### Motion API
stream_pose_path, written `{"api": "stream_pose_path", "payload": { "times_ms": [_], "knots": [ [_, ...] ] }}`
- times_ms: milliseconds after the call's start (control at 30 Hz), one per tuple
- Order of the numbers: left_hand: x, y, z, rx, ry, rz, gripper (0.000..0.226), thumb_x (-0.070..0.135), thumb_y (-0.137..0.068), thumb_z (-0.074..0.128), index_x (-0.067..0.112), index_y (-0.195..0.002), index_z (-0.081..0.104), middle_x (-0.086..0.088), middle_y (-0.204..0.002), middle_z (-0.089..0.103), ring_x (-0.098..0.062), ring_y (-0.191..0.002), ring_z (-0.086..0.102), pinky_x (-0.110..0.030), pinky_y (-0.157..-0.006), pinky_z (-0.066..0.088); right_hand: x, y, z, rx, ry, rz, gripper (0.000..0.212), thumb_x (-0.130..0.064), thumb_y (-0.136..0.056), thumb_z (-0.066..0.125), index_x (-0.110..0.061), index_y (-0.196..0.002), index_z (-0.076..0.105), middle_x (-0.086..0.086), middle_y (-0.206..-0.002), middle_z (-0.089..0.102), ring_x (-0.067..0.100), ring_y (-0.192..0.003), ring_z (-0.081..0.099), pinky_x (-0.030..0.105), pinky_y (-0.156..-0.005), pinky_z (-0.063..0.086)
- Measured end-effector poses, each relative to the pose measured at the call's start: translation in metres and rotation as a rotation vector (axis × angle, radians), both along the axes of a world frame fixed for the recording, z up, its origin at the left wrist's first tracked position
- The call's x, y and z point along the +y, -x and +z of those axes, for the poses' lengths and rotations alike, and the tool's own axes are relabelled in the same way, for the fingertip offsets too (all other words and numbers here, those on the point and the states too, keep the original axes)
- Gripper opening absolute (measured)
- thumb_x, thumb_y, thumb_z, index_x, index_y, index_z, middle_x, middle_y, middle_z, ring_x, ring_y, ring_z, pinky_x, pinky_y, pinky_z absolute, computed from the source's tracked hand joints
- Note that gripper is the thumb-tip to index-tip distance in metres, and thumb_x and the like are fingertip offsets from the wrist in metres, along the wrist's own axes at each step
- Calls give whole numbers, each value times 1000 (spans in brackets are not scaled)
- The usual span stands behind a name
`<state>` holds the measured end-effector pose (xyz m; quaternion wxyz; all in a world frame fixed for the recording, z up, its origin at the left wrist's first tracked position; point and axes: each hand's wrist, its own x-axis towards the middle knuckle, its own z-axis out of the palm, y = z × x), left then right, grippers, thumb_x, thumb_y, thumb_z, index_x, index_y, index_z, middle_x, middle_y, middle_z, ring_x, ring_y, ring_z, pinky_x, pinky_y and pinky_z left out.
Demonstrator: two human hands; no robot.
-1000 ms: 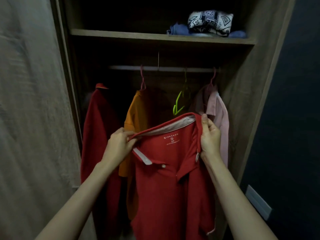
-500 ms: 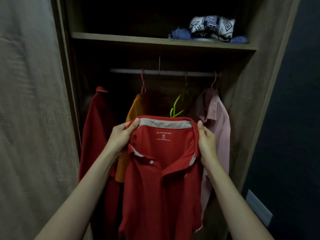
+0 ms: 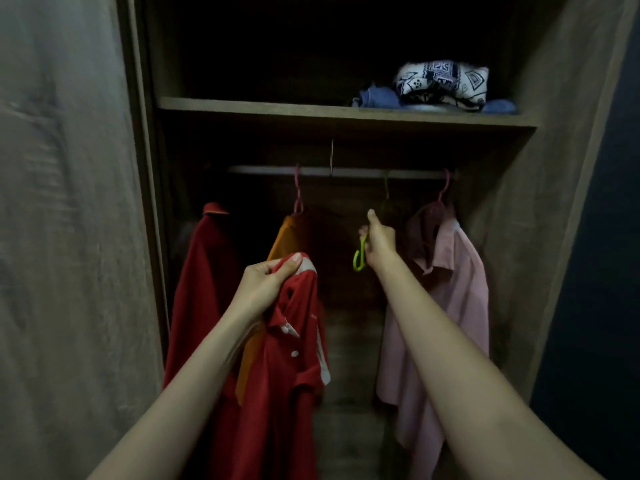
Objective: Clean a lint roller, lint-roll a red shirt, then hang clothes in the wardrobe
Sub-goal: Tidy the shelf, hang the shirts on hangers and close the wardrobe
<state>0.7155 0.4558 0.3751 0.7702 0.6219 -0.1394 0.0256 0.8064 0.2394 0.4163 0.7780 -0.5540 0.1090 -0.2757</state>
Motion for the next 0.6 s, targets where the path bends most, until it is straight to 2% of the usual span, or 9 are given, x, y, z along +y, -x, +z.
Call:
{"api": "stream_pose_path", "payload": {
  "times_ms": [67, 100, 167, 233, 333, 433, 500, 600],
  "knots": [
    [9, -4, 1, -17, -22, 23, 19, 26, -87, 68, 9, -85, 74, -8, -76, 73, -16, -73, 67, -23, -69, 55, 4, -11, 5, -9, -151, 76, 16, -20, -96, 53, -11, -83, 51, 8, -78, 59, 15, -69, 62, 23, -60, 51],
    [14, -5, 2, -22, -32, 33, 20, 27, -87, 68, 8, -85, 74, -11, -82, 74, -19, -78, 67, -27, -75, 55, 6, -14, 6, -22, -181, 84, 17, -16, -97, 51, -9, -81, 52, 7, -76, 58, 13, -60, 61, 21, -55, 52],
    [22, -6, 4, -30, -52, 40, 22, 29, -86, 69, 8, -87, 75, -15, -89, 74, -20, -83, 68, -31, -83, 53, 6, -18, 11, -50, -171, 57, 25, -10, -98, 45, -9, -74, 50, 3, -66, 50, 7, -41, 47, 15, -35, 37],
    [27, -7, 6, -45, -68, 25, 28, 31, -86, 68, 4, -87, 75, -15, -85, 73, -18, -78, 67, -27, -75, 54, 3, -18, 16, -103, -180, 44, 27, -6, -99, 40, -10, -73, 46, 2, -64, 43, 3, -33, 37, 14, -30, 24],
    [29, -5, 8, -72, -97, 0, 37, 32, -86, 68, -4, -93, 72, -15, -83, 71, -21, -75, 66, -23, -67, 53, -1, -7, 18, -125, -115, 51, 22, -9, -99, 40, -11, -80, 49, 0, -64, 42, 0, -30, 32, 14, -31, 21],
    [27, -1, 11, -89, -115, -29, 20, 27, -88, 66, 10, -94, 74, -8, -84, 76, -13, -74, 71, -17, -65, 57, -4, 20, 4, -153, -94, 119, 16, -9, -100, 38, -9, -102, 54, 0, -65, 41, 0, -30, 31, 13, -31, 20],
    [25, -1, 9, -96, -134, -57, 18, 26, -88, 65, 13, -97, 73, -7, -87, 76, -12, -77, 72, -18, -68, 57, -8, 48, -20, -151, -58, 166, 22, -9, -100, 37, -12, -116, 52, 0, -64, 39, -1, -31, 30, 13, -31, 21],
    [17, 2, 1, -130, -216, -51, 17, 26, -90, 63, 14, -99, 73, -1, -84, 76, -7, -76, 70, -15, -68, 55, -13, 102, -67, -99, -12, 202, 25, -11, -101, 37, -11, -118, 55, -4, -55, 37, 0, -31, 26, 14, -29, 19]
  ]
}}
